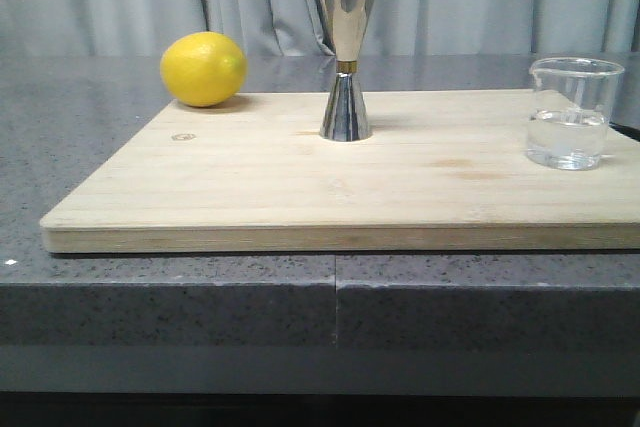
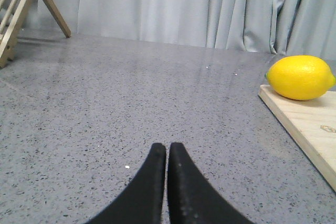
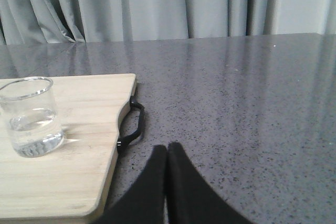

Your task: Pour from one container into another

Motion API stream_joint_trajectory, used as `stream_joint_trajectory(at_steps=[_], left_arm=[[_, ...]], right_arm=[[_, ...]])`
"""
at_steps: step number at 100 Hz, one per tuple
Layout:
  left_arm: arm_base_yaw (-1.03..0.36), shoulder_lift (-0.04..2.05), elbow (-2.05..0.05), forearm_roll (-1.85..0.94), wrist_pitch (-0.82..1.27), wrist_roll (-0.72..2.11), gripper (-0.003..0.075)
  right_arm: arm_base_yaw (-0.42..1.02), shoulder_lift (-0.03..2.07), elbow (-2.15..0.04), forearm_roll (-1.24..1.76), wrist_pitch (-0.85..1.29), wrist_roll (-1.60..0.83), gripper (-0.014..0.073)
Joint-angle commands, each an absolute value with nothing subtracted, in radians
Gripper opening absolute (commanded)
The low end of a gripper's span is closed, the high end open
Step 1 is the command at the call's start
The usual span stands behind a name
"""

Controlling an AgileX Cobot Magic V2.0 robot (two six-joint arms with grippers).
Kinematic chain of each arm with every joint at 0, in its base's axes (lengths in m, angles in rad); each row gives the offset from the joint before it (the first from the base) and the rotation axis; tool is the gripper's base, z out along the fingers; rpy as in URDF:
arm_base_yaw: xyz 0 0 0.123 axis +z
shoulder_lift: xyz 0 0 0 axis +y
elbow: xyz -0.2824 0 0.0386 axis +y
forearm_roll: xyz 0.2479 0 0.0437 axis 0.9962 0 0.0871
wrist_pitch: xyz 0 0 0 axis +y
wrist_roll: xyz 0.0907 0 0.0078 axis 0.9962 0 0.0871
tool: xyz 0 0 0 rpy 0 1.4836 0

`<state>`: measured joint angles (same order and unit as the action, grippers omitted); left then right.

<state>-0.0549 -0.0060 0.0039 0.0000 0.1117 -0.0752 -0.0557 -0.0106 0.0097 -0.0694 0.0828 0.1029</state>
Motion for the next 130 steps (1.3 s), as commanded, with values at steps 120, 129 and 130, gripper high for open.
stream_joint_trajectory(at_steps=[120,129,130], left_arm=[[-0.063,-0.029,0.025,-0.008,0.035,-0.074,-0.0021],[-0.063,-0.029,0.025,-0.008,0.032,-0.074,-0.0021],[-0.063,-0.029,0.025,-0.008,0.032,-0.074,-0.0021]], right_arm=[[-0.052,-0.030,0.036,-0.070,-0.012,0.098,-0.0067],[-0.052,-0.030,0.036,-0.070,-0.012,0.098,-0.0067],[-0.052,-0.030,0.036,-0.070,-0.012,0.098,-0.0067]])
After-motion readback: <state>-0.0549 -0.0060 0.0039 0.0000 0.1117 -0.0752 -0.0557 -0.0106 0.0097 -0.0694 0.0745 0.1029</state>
